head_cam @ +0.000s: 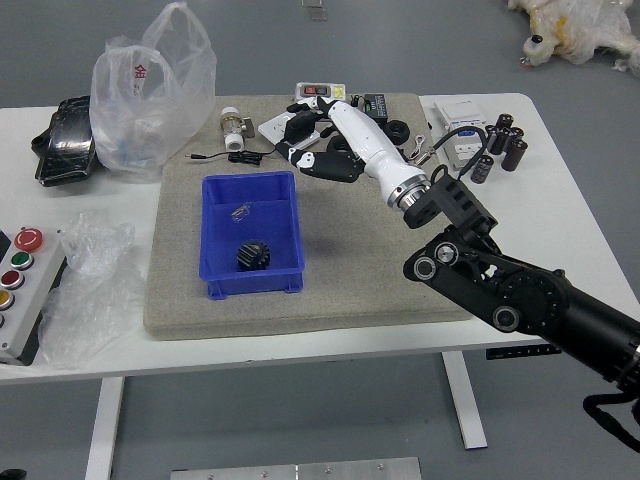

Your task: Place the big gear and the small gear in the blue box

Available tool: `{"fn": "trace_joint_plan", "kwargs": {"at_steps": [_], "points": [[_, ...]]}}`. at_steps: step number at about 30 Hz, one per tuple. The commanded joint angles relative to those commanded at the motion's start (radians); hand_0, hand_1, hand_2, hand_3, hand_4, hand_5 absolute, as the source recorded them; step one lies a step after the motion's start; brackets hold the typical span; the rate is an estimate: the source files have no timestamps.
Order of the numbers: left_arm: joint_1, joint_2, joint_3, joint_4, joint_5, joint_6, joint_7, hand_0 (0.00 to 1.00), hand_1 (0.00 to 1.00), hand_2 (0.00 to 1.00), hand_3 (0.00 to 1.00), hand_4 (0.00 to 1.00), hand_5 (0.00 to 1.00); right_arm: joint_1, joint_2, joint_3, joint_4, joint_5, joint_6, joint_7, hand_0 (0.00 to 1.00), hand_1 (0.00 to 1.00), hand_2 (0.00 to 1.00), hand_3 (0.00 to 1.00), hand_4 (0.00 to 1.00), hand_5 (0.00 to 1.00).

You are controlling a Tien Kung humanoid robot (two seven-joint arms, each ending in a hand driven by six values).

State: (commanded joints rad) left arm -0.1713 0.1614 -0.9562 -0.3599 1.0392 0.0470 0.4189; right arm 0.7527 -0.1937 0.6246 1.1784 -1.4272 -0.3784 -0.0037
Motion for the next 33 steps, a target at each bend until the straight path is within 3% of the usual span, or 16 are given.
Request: {"fn": "trace_joint_plan", "kwargs": {"at_steps": [9,10,18,27,33], "points": [[0.000,-0.002,0.006,0.001,-0.009,0.001,-0.005,0.666,0.627,0.592,0.683,0.685,0.367,-0.104,-0.036,0.092,0.017,0.226,0.048,0.122,0.649,0.755,0.819,0.876,0.724,0.498],[0.000,-0.003,0.008,0.001,-0.012,0.002,-0.007,0.666,0.627,0.593,0.683,0.685,0.366,-0.127,-0.042,0.113,0.028,0.261,0.062,0.145,0.609,0.732,0.781,0.768,0.731,0.498],[0.010,-0.002,0.018,0.002,-0.029,0.007,-0.010,0.667,0.627,0.593,0.683,0.684,0.366,-0.269,-0.069,0.250,0.107,0.508,0.150,0.294,0.603,0.713,0.765,0.738,0.740,0.503],[0.010,-0.002,0.030,0.003,-0.045,0.011,-0.019,0.667,0.627,0.593,0.683,0.685,0.366,-0.341,-0.080,0.280,0.131,0.712,0.192,0.343,0.593,0.706,0.753,0.731,0.749,0.510],[0.012,-0.004,0.029,0.003,-0.044,0.011,-0.017,0.667,0.627,0.593,0.683,0.685,0.366,-0.332,-0.080,0.270,0.128,0.724,0.184,0.334,0.593,0.704,0.752,0.736,0.748,0.510]]}}
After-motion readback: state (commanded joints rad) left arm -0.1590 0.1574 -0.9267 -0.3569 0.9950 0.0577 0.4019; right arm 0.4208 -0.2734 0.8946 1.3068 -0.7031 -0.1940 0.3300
